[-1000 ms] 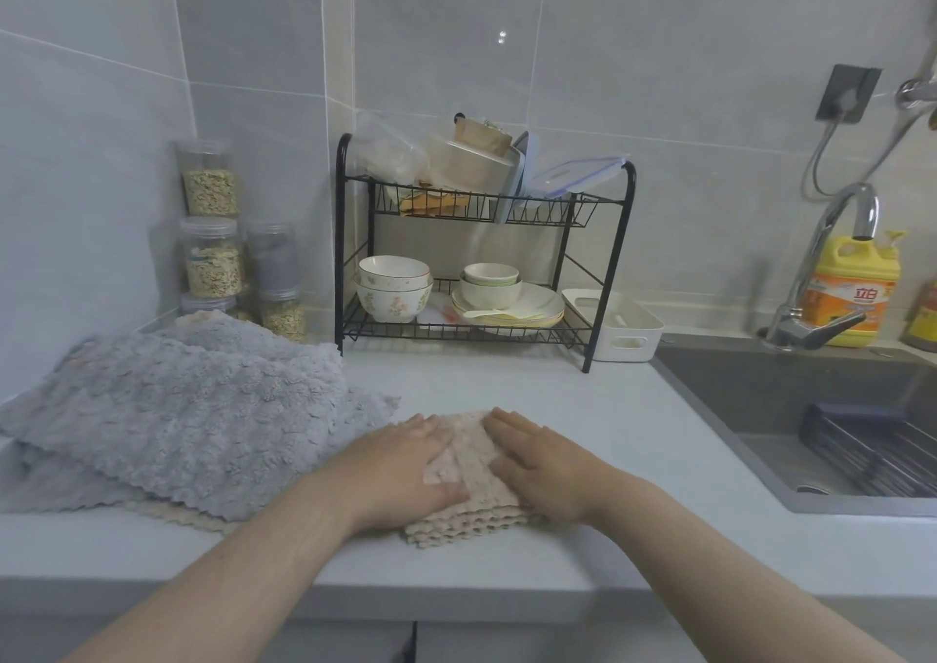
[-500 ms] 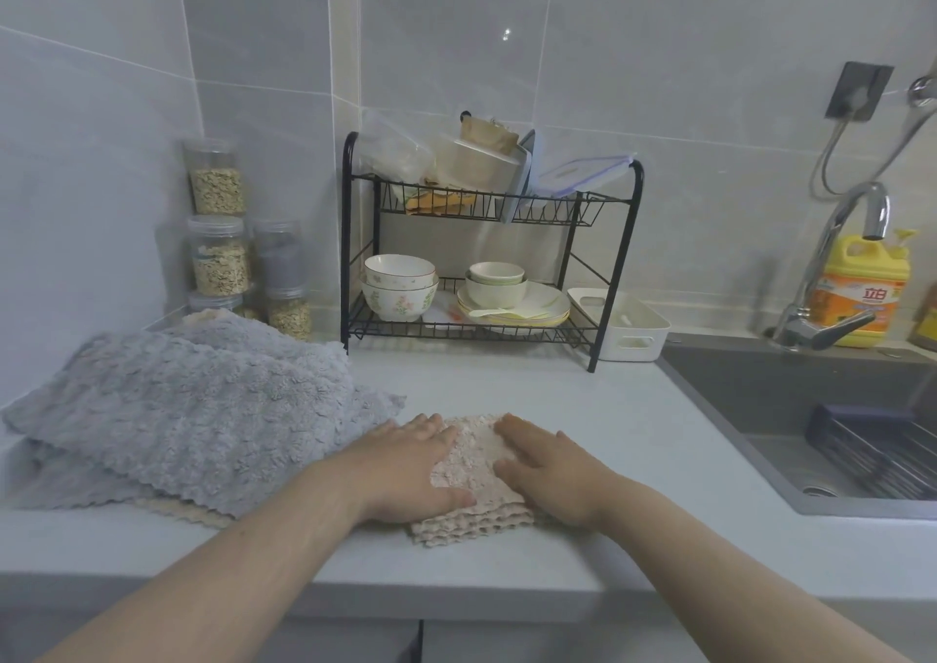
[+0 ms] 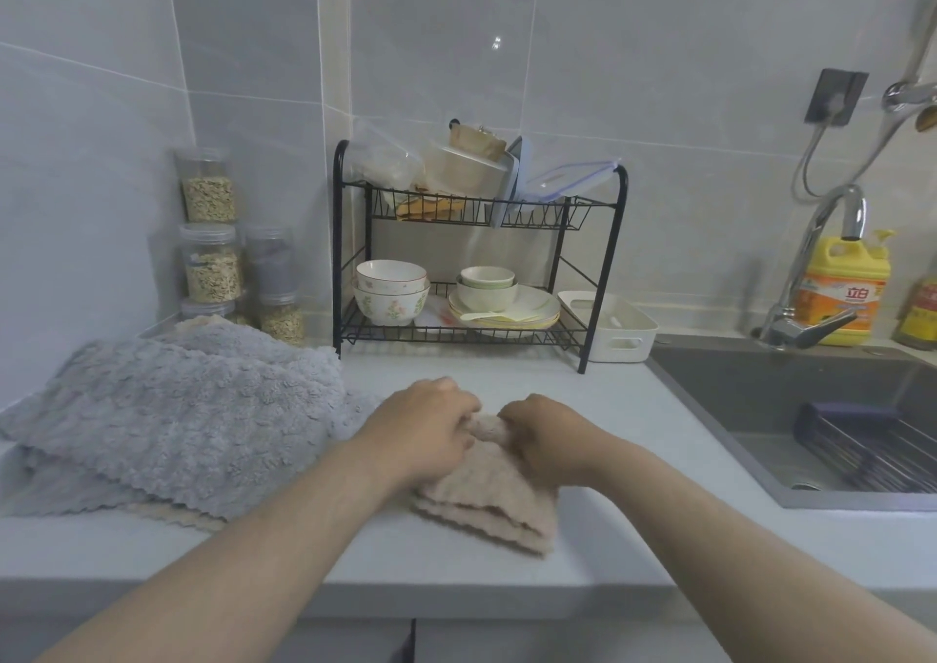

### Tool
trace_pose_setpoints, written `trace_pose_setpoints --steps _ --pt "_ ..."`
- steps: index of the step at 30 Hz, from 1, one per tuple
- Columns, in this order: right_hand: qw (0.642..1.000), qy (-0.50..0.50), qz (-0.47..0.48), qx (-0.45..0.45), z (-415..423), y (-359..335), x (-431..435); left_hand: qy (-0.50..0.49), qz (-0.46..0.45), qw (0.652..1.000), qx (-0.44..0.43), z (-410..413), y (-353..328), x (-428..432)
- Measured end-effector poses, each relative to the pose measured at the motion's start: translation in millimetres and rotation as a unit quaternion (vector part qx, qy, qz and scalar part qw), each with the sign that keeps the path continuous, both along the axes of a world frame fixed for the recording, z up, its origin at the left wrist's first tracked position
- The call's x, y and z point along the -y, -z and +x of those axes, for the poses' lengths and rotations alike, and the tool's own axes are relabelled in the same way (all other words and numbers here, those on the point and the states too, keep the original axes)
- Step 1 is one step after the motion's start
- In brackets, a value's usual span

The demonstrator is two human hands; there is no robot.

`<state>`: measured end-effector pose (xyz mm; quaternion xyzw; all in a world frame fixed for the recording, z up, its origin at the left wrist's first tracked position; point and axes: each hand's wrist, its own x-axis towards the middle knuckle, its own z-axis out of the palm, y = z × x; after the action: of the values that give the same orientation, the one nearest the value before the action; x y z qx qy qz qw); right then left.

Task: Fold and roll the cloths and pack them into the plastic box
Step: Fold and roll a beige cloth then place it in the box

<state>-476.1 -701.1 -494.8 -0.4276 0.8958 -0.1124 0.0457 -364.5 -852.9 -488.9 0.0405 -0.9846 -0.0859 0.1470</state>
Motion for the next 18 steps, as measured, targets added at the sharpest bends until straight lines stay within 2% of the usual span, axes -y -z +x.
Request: trace_pose_setpoints --steps 2,4,6,9,11,13,15,18 --pt "0.999 -0.021 -0.026 0.0 -5.4 0.6 0.6 -0.002 0.064 0.997 0.05 -12.5 -1.9 9.0" --pt "0.997 0.016 -0.066 0.022 -9.0 2.1 -1.7 -0.023 0.165 0.977 0.132 -22.1 -1.5 19.3" --pt "0.991 0.066 -0.074 0.087 -14.5 0.6 -11.8 -0.034 0.24 0.952 0.188 -28.0 -0.3 27.4" --pt "0.981 0.055 -0.039 0.181 -20.0 -8.9 -30.5 -0.027 0.283 0.933 0.219 -33.6 -3.7 33.9" --pt "0.975 0.052 -0.009 0.214 -22.5 -15.1 -35.7 -0.014 0.269 0.927 0.262 -37.9 -5.7 34.7" --pt "0.976 0.043 0.027 0.213 -23.2 -18.9 -31.9 -0.011 0.19 0.937 0.293 -40.3 -8.4 30.0" --pt "0.984 0.028 0.081 0.156 -23.6 -19.9 -24.6 -0.009 0.095 0.949 0.302 -43.8 -9.7 24.5" --pt "0.985 0.016 0.135 0.103 -25.4 -19.6 -16.1 -0.004 0.054 0.95 0.308 -48.5 -8.4 20.3"
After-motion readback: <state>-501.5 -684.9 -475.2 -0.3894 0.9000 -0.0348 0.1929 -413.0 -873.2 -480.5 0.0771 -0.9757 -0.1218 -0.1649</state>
